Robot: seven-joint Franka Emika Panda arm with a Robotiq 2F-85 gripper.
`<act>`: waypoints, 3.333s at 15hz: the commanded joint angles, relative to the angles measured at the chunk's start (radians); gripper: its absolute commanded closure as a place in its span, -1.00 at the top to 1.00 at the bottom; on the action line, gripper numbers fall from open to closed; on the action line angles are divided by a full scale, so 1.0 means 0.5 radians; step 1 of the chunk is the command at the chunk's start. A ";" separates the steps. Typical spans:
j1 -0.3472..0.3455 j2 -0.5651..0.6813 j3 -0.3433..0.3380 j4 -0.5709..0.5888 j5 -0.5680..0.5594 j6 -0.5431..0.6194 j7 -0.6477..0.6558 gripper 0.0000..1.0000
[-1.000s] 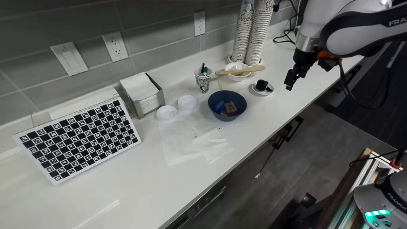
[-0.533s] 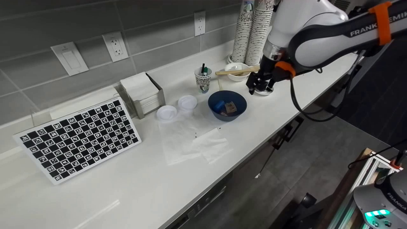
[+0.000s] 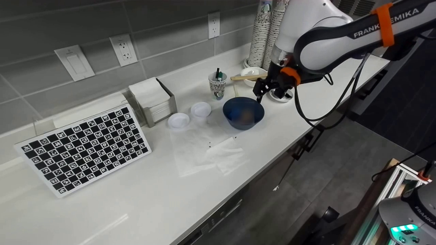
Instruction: Remove the blue cylinder plush block from the blue bowl and put it on the countertop
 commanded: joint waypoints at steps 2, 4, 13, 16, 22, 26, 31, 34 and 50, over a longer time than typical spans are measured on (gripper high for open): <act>0.110 0.170 -0.001 0.228 0.127 -0.129 0.494 1.00; 0.151 0.232 -0.002 0.315 0.178 -0.135 0.696 1.00; 0.221 0.375 -0.054 0.407 0.160 -0.028 1.152 1.00; 0.246 0.506 -0.072 0.374 0.198 0.404 1.346 1.00; 0.356 0.674 -0.241 0.375 0.106 0.720 1.626 1.00; 0.396 0.707 -0.300 0.384 0.118 0.728 1.713 0.83; 0.444 0.736 -0.344 0.399 0.091 0.662 1.784 0.41; 0.442 0.801 -0.335 0.419 0.105 0.737 1.773 0.16; 0.366 0.721 -0.301 0.472 0.219 0.743 1.636 -0.82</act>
